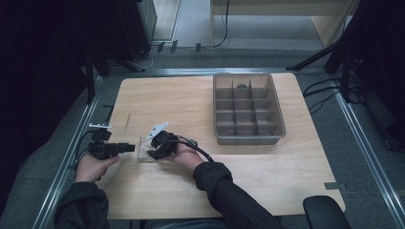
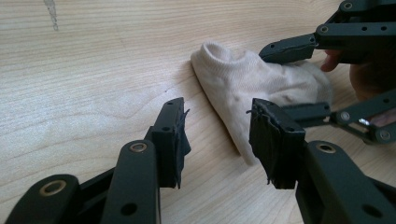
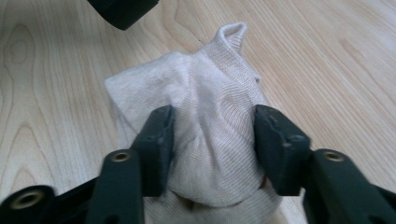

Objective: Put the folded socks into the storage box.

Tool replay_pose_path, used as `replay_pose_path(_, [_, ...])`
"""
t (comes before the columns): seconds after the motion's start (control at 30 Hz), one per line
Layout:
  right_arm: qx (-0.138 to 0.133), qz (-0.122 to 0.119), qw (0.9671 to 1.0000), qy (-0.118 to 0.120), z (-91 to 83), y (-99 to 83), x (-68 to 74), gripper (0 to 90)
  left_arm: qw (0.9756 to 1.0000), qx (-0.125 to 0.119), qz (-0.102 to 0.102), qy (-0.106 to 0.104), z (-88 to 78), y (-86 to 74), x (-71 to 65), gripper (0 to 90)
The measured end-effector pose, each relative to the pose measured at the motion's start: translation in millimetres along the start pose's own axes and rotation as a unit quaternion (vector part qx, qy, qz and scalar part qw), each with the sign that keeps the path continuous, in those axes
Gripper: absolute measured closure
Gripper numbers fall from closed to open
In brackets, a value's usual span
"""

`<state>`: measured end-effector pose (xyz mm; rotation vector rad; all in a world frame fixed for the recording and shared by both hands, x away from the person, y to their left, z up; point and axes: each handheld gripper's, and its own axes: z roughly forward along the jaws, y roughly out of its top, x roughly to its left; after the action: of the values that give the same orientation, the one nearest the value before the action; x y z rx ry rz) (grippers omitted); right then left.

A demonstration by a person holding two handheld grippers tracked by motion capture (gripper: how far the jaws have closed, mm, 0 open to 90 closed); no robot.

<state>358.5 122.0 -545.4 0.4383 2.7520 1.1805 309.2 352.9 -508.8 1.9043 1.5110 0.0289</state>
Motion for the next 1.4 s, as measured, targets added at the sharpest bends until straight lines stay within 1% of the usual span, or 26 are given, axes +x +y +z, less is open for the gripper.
replay_pose_path(0.2, [0.0, 0.015, 0.9999, -0.005, -3.3, -1.6, -2.5, 66.2, 1.0, 0.0, 0.0, -0.001, 0.3, 0.1, -0.1, 54.8])
replay_pose_path(0.37, [0.0, 0.026, 0.9997, 0.001, -5.5, -2.9, -4.6, 72.1, 1.0, 0.0, -0.001, 0.0, 0.2, 0.0, 0.1, 55.0])
replay_pose_path(0.47, [0.008, 0.036, 0.9993, 0.006, -6.7, -0.5, -6.3, 73.4, 1.0, -0.002, -0.004, -0.001, -0.3, -0.1, 0.9, 55.1])
replay_pose_path(0.53, [0.014, 0.031, 0.9994, 0.001, -8.6, 2.1, -5.5, 73.8, 1.0, -0.003, -0.005, -0.001, -0.9, -0.2, 1.7, 55.2])
replay_pose_path(0.6, [0.011, 0.033, 0.9994, 0.001, -11.9, 4.8, -5.3, 74.1, 1.0, -0.004, -0.006, -0.001, -1.2, -0.4, 2.2, 55.3])
replay_pose_path(0.67, [0.01, 0.038, 0.9992, 0.007, -14.4, 7.0, -5.8, 74.2, 1.0, -0.005, -0.007, -0.001, -1.5, -0.5, 2.1, 55.3])
replay_pose_path(0.7, [0.011, 0.03, 0.9995, 0.001, -15.7, 8.0, -5.6, 74.2, 1.0, -0.006, -0.007, -0.002, -1.7, -0.5, 2.2, 55.3])
replay_pose_path(0.73, [0.012, 0.027, 0.9996, 0.0, -16.7, 8.4, -5.8, 74.2, 1.0, -0.006, -0.007, -0.003, -1.9, -0.5, 2.2, 55.3])
replay_pose_path(0.77, [0.014, 0.028, 0.9995, 0.005, -17.6, 8.7, -6.7, 74.2, 1.0, -0.006, -0.006, -0.002, -2.1, -0.6, 2.3, 55.4])
replay_pose_path(0.83, [0.01, 0.031, 0.9995, 0.002, -20.9, 9.0, -7.7, 74.2, 1.0, -0.007, -0.006, -0.002, -2.6, -0.6, 2.6, 55.4])
replay_pose_path(0.87, [0.007, 0.036, 0.9993, 0.005, -24.1, 10.2, -9.6, 74.2, 1.0, -0.007, -0.006, -0.002, -2.6, -0.6, 2.6, 55.4])
replay_pose_path(0.93, [0.004, 0.037, 0.9993, 0.004, -27.9, 12.1, -10.9, 74.3, 1.0, -0.005, -0.007, -0.002, -2.2, -0.7, 2.6, 55.4])
replay_pose_path(1.0, [0.007, 0.041, 0.9991, 0.002, -33.7, 14.8, -12.0, 74.2, 1.0, -0.006, -0.008, -0.002, -1.8, -0.7, 2.1, 55.4])
replay_pose_path(1.07, [0.01, 0.035, 0.9993, -0.004, -40.6, 17.0, -12.5, 74.2, 1.0, -0.006, -0.006, -0.002, -2.1, -0.7, 1.7, 55.4])
replay_pose_path(1.1, [0.011, 0.036, 0.9993, 0.001, -44.3, 17.8, -13.6, 74.1, 1.0, -0.006, -0.006, -0.002, -2.3, -0.8, 1.7, 55.4])
replay_pose_path(1.13, [0.014, 0.041, 0.9991, 0.001, -49.7, 18.6, -14.8, 74.2, 1.0, -0.006, -0.006, -0.002, -2.2, -0.8, 1.8, 55.4])
replay_pose_path(1.17, [0.015, 0.039, 0.9991, 0.003, -53.5, 19.2, -16.4, 74.2, 1.0, -0.005, -0.008, -0.001, -1.8, -0.8, 1.7, 55.4])
replay_pose_path(1.27, [0.021, 0.046, 0.9987, 0.001, -65.4, 20.1, -20.1, 74.1, 1.0, -0.003, -0.007, -0.002, -1.2, -0.5, 1.1, 55.4])
replay_pose_path(1.4, [0.018, 0.051, 0.9985, -0.001, -81.0, 20.5, -23.0, 74.1, 1.0, -0.001, -0.006, 0.0, -0.1, -0.4, 0.3, 55.4])
